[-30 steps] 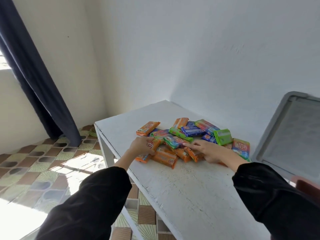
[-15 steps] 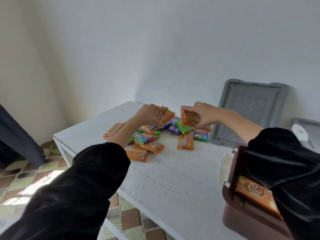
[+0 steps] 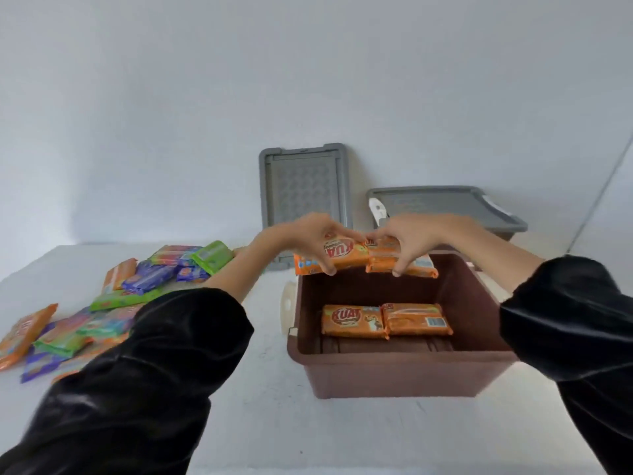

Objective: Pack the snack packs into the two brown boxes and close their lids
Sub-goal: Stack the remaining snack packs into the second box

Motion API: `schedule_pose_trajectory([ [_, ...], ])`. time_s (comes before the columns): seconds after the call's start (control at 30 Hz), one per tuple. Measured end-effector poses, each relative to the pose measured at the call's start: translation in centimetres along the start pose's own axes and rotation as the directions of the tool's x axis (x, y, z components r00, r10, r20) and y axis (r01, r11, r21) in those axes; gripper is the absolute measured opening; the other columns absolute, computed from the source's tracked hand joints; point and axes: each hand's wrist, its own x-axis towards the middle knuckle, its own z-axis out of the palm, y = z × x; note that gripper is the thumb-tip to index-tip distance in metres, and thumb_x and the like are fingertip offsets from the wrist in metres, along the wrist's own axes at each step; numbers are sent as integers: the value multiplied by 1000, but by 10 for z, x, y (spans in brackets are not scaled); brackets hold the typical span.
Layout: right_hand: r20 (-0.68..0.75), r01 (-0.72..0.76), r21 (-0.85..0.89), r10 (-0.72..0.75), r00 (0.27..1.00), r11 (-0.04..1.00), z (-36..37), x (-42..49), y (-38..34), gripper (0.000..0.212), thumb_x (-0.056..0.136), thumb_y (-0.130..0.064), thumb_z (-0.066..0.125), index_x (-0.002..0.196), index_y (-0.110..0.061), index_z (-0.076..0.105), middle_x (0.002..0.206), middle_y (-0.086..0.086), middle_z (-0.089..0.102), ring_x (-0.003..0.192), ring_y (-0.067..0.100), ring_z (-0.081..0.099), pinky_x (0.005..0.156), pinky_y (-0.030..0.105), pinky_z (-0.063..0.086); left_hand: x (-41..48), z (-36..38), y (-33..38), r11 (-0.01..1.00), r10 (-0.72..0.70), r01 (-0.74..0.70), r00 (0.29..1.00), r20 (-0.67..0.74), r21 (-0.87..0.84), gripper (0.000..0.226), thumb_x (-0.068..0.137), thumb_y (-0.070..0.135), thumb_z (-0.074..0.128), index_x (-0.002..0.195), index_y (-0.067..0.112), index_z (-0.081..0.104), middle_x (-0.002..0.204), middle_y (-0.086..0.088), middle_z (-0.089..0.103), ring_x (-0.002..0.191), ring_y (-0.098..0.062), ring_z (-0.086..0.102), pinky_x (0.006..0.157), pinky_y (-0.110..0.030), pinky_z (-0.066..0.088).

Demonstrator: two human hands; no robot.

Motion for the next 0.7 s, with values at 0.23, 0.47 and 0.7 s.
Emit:
schedule_pose_trajectory([
  [0.23,31,-78,50,77,997,996,62,-25,20,117,68,-23,77,145,-46,-8,70,0,53,67,14,51,61,25,41,43,61,17,983,113,-136,978,176,126,77,72,19,76,137,40,40,108,5,50,88,-7,41,80,-20,33],
  [0.47,-34,-127,-149,123,992,981,110,-18,13,88,77,-28,71,146,-38,19,130,8,52,119,26,50,89,34,44,55,96,12,908,86,-156,978,192,389,75,69,33,78,136,35,44,128,-5,48,117,-23,46,94,-35,41],
  [0.7,-50,-162,-111,158,986,980,112,-19,15,73,77,-32,71,142,-29,38,132,7,49,121,24,47,95,32,41,57,104,20,847,122,-210,971,207,489,74,70,33,78,135,21,45,129,-6,48,118,-24,47,89,-34,42],
])
